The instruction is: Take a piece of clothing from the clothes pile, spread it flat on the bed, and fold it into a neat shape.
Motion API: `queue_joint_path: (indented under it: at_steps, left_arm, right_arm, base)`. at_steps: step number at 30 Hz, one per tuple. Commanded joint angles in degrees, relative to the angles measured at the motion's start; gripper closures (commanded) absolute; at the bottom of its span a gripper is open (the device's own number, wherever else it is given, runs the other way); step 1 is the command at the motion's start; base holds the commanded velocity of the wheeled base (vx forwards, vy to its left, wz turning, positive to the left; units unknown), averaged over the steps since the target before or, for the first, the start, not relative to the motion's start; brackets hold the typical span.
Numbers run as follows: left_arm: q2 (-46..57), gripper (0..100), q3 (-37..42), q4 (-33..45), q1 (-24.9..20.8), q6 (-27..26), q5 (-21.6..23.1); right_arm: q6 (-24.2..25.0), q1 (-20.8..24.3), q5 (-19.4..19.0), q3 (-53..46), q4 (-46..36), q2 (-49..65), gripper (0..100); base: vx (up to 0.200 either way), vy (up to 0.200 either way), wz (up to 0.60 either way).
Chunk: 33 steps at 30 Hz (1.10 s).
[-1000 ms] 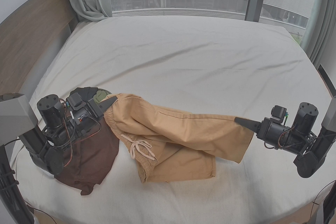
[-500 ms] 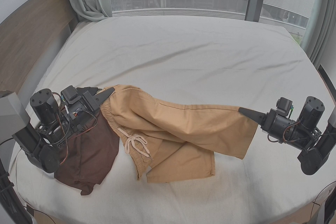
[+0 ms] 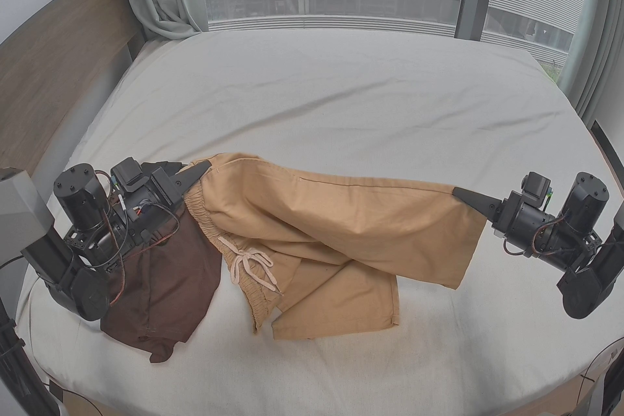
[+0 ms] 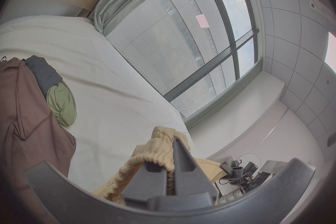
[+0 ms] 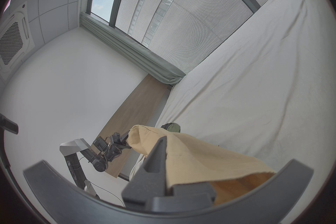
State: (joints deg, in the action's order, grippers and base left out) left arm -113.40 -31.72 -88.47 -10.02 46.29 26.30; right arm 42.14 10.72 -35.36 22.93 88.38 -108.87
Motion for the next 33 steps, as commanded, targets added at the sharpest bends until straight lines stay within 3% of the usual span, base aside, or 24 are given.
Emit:
queue_joint_path:
  at_steps: [1,15,33]
  left_arm:
    - [0.02,100,-0.01,-0.04,0.09,0.03,-0.02]
    - [-0.25,100,-0.01,-0.04,0.44,-0.15,-0.1]
    - [-0.07,100,0.08,0.31,2.02,-0.58,0.25]
  right_arm:
    - [0.48,-0.34,-0.14,0.36,0.04,0.68,100]
    - [3.74,-3.16,0.03,3.44,0.12,0.68,100]
    - [3.91,-5.71,0.12,6.25,0.12,0.07,100]
  base:
    - [0.0,0.0,0.0]
    - [0.0,0.0,0.0]
    - [0.0,0.0,0.0]
